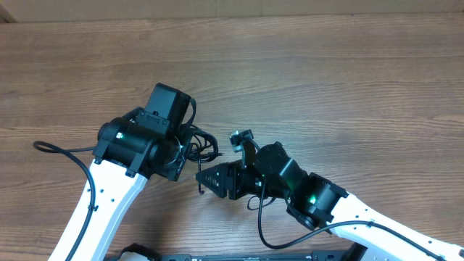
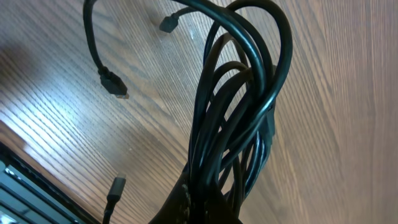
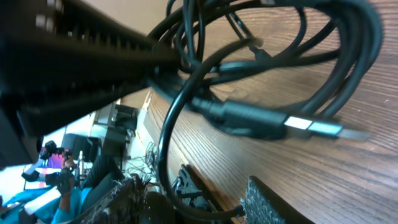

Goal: Untangle cables
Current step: 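Grasp hanging cable strands with the right gripper beside the left gripper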

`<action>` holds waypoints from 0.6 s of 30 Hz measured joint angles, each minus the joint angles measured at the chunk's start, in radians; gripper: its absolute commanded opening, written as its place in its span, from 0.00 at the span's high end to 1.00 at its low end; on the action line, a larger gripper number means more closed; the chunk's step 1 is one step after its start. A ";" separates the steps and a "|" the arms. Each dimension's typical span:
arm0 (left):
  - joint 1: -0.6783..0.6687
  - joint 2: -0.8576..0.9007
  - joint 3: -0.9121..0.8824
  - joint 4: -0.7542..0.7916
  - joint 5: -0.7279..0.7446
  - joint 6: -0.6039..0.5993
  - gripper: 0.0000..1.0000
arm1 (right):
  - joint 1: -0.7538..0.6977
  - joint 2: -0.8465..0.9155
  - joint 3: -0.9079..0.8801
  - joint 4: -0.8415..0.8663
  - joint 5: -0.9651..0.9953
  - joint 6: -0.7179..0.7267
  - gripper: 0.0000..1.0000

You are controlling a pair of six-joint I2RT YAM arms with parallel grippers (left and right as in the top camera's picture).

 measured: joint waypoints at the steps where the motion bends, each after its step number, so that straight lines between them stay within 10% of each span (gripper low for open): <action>1: 0.000 0.000 0.000 0.000 0.000 -0.012 0.96 | 0.007 0.002 0.000 0.000 0.002 -0.010 0.50; 7: 0.000 0.000 0.000 -0.002 0.000 -0.058 0.95 | 0.039 0.022 0.000 0.000 0.009 -0.086 0.58; 11: 0.000 0.000 0.000 -0.002 0.001 -0.072 0.96 | 0.051 0.052 0.000 -0.002 0.013 -0.124 0.96; 18: 0.000 0.000 0.000 -0.002 -0.024 0.054 0.96 | 0.048 0.071 0.000 -0.039 0.014 -0.134 0.96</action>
